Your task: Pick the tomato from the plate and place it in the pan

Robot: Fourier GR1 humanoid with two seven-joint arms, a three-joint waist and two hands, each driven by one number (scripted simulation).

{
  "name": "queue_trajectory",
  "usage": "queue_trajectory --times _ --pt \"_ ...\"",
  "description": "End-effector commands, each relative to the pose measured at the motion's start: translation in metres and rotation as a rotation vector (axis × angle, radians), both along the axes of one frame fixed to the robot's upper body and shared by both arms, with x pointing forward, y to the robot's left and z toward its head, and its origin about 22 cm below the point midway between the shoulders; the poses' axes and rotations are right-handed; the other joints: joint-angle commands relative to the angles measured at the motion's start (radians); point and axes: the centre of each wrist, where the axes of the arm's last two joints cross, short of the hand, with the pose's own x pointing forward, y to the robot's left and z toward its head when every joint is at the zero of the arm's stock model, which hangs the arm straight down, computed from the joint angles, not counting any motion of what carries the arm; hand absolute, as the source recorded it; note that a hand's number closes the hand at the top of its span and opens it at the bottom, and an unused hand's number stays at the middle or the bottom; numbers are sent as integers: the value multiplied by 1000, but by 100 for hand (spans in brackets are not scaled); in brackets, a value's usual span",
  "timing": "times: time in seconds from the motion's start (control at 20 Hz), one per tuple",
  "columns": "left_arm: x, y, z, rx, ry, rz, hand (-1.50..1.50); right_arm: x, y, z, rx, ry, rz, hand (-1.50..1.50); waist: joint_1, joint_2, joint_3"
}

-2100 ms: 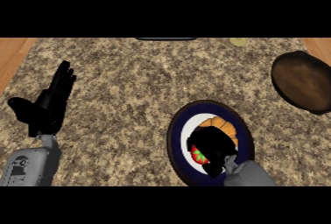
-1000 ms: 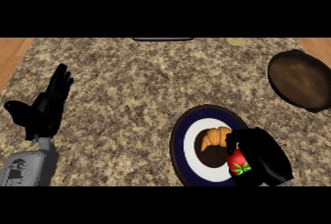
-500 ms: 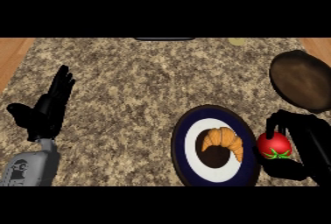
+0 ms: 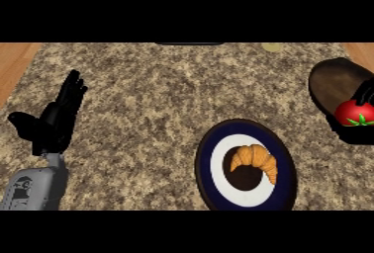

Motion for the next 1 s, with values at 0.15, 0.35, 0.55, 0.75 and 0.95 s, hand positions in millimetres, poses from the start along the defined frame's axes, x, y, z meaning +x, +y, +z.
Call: queue_trajectory --times 0.15,0.35,0.55,0.75,0.95 --pt "8 -6 5 -3 -15 -22 0 44 -82 -16 -30 -14 -130 150 17 6 1" --pt "18 -12 7 2 -12 -15 0 58 -100 -31 -163 -51 -194 150 29 16 2" --pt "7 -10 6 8 -37 -50 0 58 -131 -36 -200 -38 -275 150 59 23 5" --pt "9 -31 6 -1 -26 -74 0 63 -143 -39 -172 -30 -279 150 72 29 7" --pt "14 -29 9 7 -67 -86 0 61 -141 -60 -181 -22 -305 150 89 43 10"
